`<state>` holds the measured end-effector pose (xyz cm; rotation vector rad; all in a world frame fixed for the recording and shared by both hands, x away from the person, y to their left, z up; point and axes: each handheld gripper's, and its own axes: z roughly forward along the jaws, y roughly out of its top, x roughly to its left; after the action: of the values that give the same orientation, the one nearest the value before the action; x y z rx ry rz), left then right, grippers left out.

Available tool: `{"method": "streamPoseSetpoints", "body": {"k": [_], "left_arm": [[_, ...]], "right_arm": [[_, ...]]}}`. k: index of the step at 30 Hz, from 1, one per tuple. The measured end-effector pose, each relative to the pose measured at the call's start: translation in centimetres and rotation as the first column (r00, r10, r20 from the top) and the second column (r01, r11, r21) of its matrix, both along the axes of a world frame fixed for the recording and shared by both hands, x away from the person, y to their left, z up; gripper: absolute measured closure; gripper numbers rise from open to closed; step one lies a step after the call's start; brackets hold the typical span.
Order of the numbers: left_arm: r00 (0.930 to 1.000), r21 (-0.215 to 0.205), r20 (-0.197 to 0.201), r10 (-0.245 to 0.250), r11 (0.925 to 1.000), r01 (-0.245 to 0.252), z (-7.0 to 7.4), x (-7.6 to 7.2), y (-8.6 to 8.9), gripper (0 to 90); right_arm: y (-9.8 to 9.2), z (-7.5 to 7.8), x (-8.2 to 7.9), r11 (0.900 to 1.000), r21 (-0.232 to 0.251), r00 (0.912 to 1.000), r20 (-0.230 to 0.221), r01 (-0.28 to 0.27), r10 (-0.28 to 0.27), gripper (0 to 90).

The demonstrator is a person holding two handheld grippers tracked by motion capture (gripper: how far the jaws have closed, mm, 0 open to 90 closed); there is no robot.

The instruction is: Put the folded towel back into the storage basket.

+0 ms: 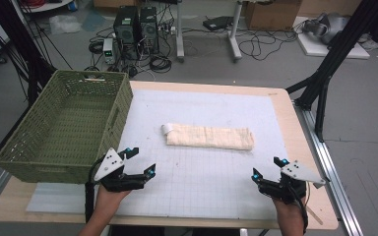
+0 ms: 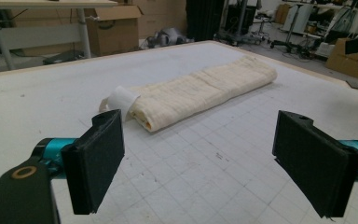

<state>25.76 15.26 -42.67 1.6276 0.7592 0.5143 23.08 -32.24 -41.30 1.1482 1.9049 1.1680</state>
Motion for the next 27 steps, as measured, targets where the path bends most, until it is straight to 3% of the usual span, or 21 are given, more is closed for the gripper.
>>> {"method": "streamPoseSetpoints", "body": {"k": [16, 27], "left_arm": [[0.9999, 0.011, -0.014, -0.005, 0.9999, 0.005, -0.32, 0.24, -0.18, 17.0], [0.9997, 0.001, -0.024, -0.009, 1.0, 0.009, -0.05, -0.1, -0.13, 16.6]], "right_arm": [[-0.29, -0.15, 0.27, 1.0, 0.012, 0.9997, -0.024, -0.009, 0.009, 16.7], [0.05, 0.35, -0.12, 1.0, 0.011, 0.9999, -0.005, -0.012, 0.013, 16.7]]}}
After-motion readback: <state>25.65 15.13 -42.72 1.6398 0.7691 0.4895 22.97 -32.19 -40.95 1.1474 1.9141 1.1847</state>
